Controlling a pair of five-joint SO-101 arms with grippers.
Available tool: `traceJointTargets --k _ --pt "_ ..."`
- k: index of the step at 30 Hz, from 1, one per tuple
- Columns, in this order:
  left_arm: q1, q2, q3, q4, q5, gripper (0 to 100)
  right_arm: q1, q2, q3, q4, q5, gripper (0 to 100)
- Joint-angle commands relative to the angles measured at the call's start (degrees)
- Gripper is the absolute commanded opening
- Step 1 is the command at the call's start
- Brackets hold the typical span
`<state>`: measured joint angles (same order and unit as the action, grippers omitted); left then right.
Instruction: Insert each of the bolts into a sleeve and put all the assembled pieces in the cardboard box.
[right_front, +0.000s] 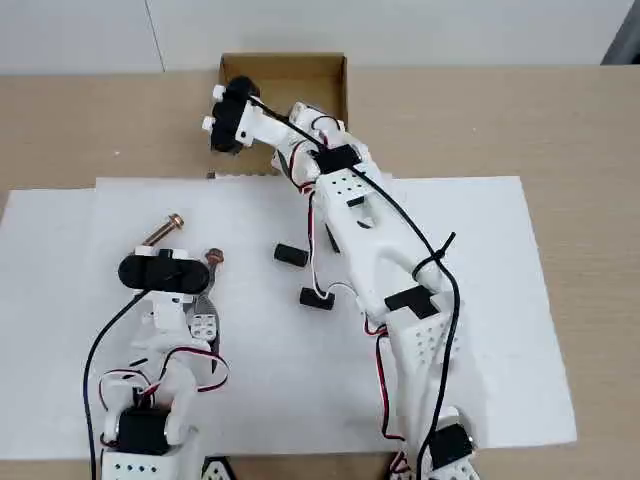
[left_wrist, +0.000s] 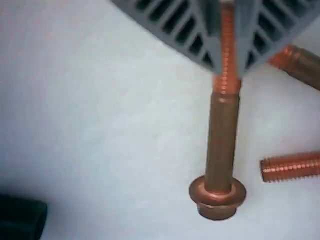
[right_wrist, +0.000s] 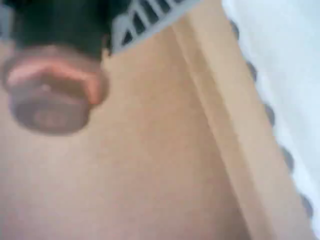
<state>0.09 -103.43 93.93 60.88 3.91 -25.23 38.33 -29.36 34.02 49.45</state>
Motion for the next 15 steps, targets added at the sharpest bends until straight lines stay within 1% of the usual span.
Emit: traceJointTargets --k 1,4,11,13,15 --pt "-0.2 -0.6 -0.2 -1.5 -0.1 1 0.8 -1.3 -4.0 -1.3 0.4 11.3" --pt "-0.2 -0.6 -0.2 -1.5 -0.1 1 0.8 -1.4 -4.0 -1.3 0.4 9.1" --pt "-0.2 -0.6 -0.2 -1.5 -0.1 1 0.9 -2.2 -4.0 -1.2 0.3 8.4" --pt "-0.2 -0.6 -0.2 -1.5 -0.1 1 1.2 -3.9 -4.0 -0.4 -0.7 4.6" --pt "-0.2 -0.6 -0.2 -1.5 -0.1 1 1.2 -5.7 -4.0 1.3 -3.9 0.0"
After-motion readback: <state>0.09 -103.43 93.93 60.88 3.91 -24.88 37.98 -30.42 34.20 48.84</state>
